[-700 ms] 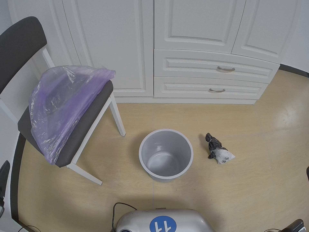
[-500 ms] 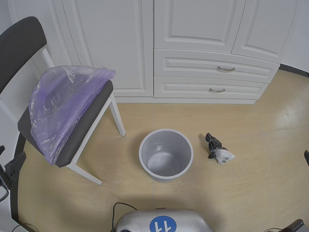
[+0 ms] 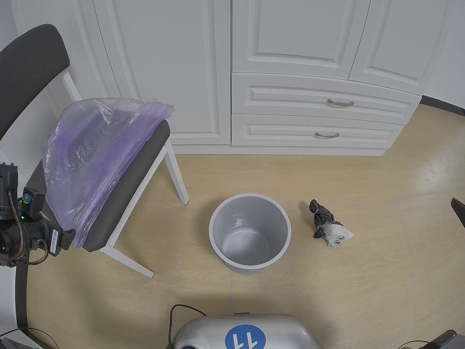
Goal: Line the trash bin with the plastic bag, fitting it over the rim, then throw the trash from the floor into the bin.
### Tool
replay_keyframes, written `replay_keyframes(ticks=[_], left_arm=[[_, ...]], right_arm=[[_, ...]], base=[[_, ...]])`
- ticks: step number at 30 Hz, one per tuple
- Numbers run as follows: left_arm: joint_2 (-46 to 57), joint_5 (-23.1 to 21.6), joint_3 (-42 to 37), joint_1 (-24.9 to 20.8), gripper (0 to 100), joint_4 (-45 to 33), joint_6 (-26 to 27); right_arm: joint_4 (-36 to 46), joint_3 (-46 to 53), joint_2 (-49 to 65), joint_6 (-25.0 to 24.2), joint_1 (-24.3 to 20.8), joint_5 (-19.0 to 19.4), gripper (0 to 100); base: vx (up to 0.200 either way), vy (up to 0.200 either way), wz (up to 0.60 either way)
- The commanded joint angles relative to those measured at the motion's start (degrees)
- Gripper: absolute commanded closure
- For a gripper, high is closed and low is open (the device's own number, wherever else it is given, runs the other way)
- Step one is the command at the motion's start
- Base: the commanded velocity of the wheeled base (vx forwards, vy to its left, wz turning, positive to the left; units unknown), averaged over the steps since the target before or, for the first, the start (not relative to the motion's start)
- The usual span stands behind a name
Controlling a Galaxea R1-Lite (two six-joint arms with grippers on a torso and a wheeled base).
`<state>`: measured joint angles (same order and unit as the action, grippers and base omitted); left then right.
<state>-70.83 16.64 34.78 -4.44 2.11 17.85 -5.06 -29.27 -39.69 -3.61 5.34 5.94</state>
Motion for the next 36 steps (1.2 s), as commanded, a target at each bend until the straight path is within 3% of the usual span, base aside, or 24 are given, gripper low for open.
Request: replay_keyframes(ticks=[1, 9, 14, 18, 23, 27, 36], left_arm=[[-6.4, 0.8, 0.8, -0.5, 0, 1.2, 1.8], [-13.5, 1.1, 3.3, -0.5, 0, 2.6, 1.8], [-17.2, 5.1, 4.4, -0.5, 0, 7.5, 2.0], [-19.3, 5.7, 5.5, -0.6, 0, 7.8, 2.1], [-19.3, 6.3, 6.0, -0.4, 0, 7.9, 2.7], [-19.0, 12.0, 6.2, 0.0, 0, 8.2, 4.4], [-14.0, 15.7, 4.0, 0.3, 0, 11.2, 5.8]], right_arm=[[0.0, -0.4, -0.2, 0.4, 0.2, -0.2, 0], [0.0, 0.3, -0.8, 0.6, 0.2, -0.2, 0], [-0.2, 0.2, -0.9, 0.6, 0.2, -0.2, 0], [-0.3, 0.2, -0.9, 0.6, 0.2, -0.1, 0], [-0.4, 0.0, -0.6, 0.6, 0.2, 0.0, 0], [-0.4, 0.0, -0.7, 0.6, 0.2, 0.0, 0], [-0.5, -0.1, -0.1, 0.6, 0.2, 0.0, 0]], base=[[0.0, 0.0, 0.0], [0.0, 0.0, 0.0], [0.0, 0.0, 0.0], [0.0, 0.0, 0.0], [0.0, 0.0, 0.0], [0.0, 0.0, 0.0], [0.0, 0.0, 0.0]])
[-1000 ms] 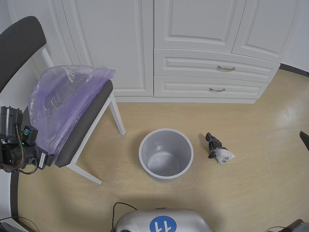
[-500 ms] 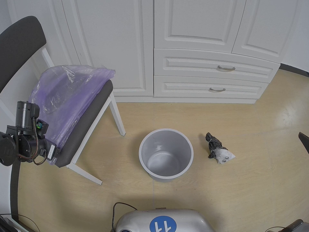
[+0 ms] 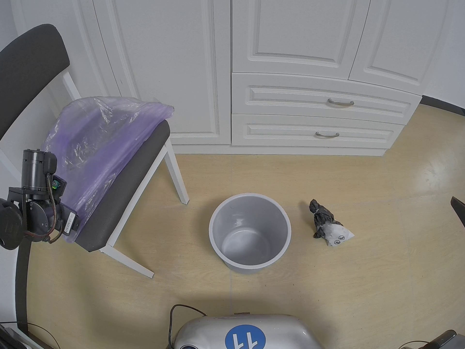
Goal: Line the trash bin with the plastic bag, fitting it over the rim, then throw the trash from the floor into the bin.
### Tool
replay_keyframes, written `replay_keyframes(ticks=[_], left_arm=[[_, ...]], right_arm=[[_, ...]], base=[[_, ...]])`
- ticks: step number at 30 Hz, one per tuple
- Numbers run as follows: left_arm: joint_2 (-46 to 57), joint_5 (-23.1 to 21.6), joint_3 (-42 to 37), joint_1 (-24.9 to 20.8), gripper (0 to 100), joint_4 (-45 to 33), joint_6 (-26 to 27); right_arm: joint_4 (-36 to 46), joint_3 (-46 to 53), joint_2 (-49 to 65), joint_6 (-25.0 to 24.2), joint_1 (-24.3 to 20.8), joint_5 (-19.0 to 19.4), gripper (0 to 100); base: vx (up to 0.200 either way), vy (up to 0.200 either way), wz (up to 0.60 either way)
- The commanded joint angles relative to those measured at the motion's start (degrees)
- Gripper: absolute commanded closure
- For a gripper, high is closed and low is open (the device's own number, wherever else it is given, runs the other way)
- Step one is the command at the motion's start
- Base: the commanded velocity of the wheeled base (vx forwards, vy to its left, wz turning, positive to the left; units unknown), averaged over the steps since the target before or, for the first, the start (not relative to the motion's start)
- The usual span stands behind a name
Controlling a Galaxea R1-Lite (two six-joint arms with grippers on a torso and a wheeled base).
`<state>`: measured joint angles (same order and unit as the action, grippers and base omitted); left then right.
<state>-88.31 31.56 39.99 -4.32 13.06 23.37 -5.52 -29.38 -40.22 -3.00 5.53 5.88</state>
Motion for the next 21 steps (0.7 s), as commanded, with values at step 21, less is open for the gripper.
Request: replay_keyframes(ticks=[21], left_arm=[[-2.0, 0.5, -1.8, 0.4, 0, 22.5, 2.2]], right_arm=[[-0.1, 1.4, 1.8, 3.3, -0.2, 0.5, 0]], base=[[0.0, 0.0, 0.0]])
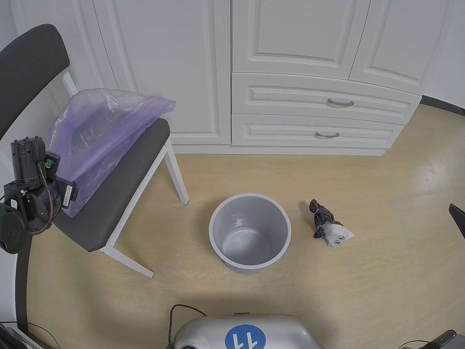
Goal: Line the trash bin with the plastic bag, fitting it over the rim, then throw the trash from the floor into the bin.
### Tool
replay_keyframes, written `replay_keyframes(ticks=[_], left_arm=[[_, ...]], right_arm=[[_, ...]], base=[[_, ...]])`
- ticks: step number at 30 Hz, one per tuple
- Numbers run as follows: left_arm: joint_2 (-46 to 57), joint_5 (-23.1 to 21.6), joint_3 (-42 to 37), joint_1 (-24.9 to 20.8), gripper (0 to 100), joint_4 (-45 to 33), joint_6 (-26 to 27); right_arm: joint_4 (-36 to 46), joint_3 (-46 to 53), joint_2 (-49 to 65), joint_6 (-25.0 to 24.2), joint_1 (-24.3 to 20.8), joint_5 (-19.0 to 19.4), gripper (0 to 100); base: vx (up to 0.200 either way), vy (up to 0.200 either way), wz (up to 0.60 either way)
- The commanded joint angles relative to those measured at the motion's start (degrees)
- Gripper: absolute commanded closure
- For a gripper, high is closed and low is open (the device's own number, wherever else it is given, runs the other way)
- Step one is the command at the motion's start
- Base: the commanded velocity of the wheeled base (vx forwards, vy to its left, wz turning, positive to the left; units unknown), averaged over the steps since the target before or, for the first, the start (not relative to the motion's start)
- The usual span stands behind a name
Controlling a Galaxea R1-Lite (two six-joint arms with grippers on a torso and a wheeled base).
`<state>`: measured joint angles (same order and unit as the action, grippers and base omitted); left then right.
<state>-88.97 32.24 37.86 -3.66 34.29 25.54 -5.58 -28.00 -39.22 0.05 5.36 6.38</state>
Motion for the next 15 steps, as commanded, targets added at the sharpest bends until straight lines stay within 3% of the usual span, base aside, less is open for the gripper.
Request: replay_keyframes(ticks=[1, 15], left_arm=[[-1.4, -0.2, 0.3, -0.2, 0, 1.3, 0.0], [-2.4, -0.3, 2.2, 0.1, 0, 4.5, 0.8]], right_arm=[[0.0, 0.1, 0.8, 0.2, 0.0, 0.0, 0], [-1.7, 0.4, 1.1, 0.2, -0.3, 0.1, 0]], base=[[0.0, 0.0, 0.0], [0.0, 0.0, 0.0]])
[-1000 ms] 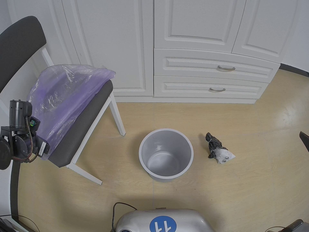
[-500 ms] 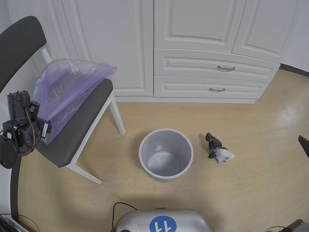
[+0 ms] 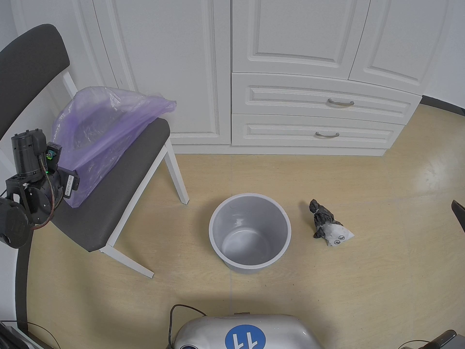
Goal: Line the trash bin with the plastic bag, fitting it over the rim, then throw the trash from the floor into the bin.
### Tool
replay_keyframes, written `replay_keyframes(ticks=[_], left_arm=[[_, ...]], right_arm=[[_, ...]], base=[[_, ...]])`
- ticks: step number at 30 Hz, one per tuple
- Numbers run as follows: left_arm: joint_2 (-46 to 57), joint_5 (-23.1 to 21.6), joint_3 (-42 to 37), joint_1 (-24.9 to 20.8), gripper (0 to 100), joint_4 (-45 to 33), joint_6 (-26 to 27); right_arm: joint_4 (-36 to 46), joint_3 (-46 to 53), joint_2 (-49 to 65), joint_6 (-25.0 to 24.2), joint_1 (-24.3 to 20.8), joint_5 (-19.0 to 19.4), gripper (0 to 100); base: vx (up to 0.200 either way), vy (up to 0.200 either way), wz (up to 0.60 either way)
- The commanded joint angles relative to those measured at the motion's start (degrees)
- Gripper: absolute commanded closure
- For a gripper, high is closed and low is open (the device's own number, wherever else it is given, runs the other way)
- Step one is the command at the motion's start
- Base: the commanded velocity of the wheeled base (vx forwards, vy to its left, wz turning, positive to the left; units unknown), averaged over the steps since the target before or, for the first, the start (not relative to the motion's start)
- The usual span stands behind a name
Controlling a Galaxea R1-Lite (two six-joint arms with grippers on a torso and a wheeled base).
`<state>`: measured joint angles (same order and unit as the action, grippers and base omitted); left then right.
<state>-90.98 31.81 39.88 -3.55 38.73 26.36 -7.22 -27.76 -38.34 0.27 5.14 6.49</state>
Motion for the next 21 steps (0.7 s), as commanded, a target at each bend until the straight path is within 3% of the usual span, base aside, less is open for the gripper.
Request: replay_keyframes(ticks=[1, 4, 5, 13, 21], left_arm=[[-0.4, 0.0, 0.1, 0.0, 0, 0.0, -0.1], [-0.3, -0.3, 0.2, 0.1, 0, 0.0, 0.0], [-0.4, -0.4, 0.3, 0.1, 100, 0.0, -0.2], [1.2, -1.0, -4.0, 0.2, 100, 0.3, -3.9], [9.1, -9.2, -12.8, -0.1, 100, 8.1, -8.0]], right_arm=[[-0.1, 0.2, 0.3, 0.0, 0.0, 0.0, 0], [-0.1, 0.2, 0.6, 0.2, 0.0, 0.0, 0], [0.0, 0.3, 0.7, 0.3, -0.2, 0.0, 0], [-0.2, 2.0, 0.3, 1.8, -1.7, 0.0, 0], [-2.1, 2.6, 1.0, 4.0, -2.0, 0.0, 0]], base=[[0.0, 0.0, 0.0], [0.0, 0.0, 0.0], [0.0, 0.0, 0.0], [0.0, 0.0, 0.0], [0.0, 0.0, 0.0]])
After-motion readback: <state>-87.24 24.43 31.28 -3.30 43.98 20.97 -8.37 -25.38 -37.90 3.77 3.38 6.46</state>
